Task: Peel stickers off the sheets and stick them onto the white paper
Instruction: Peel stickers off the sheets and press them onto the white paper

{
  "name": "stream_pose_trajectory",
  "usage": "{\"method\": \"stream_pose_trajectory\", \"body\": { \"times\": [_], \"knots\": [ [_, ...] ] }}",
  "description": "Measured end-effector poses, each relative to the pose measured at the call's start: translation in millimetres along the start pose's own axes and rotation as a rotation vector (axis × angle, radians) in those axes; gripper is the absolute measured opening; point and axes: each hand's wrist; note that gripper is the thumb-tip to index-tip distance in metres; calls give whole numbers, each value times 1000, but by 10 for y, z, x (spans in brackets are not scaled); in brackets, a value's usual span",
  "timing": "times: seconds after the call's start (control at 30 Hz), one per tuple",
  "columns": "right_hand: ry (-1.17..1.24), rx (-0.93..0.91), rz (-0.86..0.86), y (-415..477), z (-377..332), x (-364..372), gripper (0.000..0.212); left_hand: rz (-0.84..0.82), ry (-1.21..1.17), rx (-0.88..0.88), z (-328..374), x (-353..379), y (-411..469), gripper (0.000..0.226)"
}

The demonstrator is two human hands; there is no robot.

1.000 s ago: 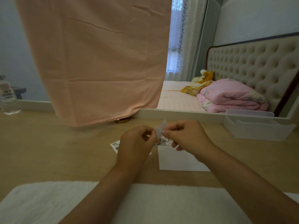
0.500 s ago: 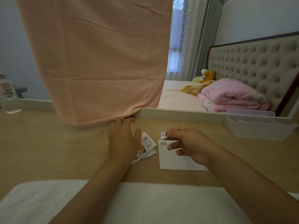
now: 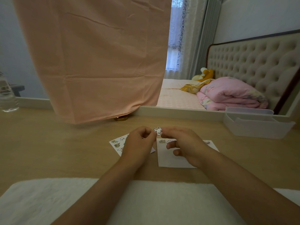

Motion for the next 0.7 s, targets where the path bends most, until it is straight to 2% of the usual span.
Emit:
{"method": "stream_pose_trajectory", "body": {
  "times": [0.17, 0.33, 0.43, 0.6, 0.7],
  "knots": [
    [-456, -268, 130, 2, 78, 48, 14, -16, 371, 178, -27, -52, 19, 15],
    [-805, -393, 229, 1, 70, -20, 19, -34, 461, 250, -41, -63, 37, 14],
    [-873, -460, 213, 9, 52, -93, 30, -46, 484, 281, -40, -64, 39, 14],
    [-933, -618, 107, 45, 50, -131, 6, -54, 596, 387, 26, -73, -6, 14],
    [-989, -674, 136, 35, 49, -138, 7, -56, 646, 384, 54, -61, -15, 18]
  ]
}}
Point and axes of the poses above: each hand's wrist, its own y-axis towards the middle knuckle, its own x-axis out of the palm, z = x × y
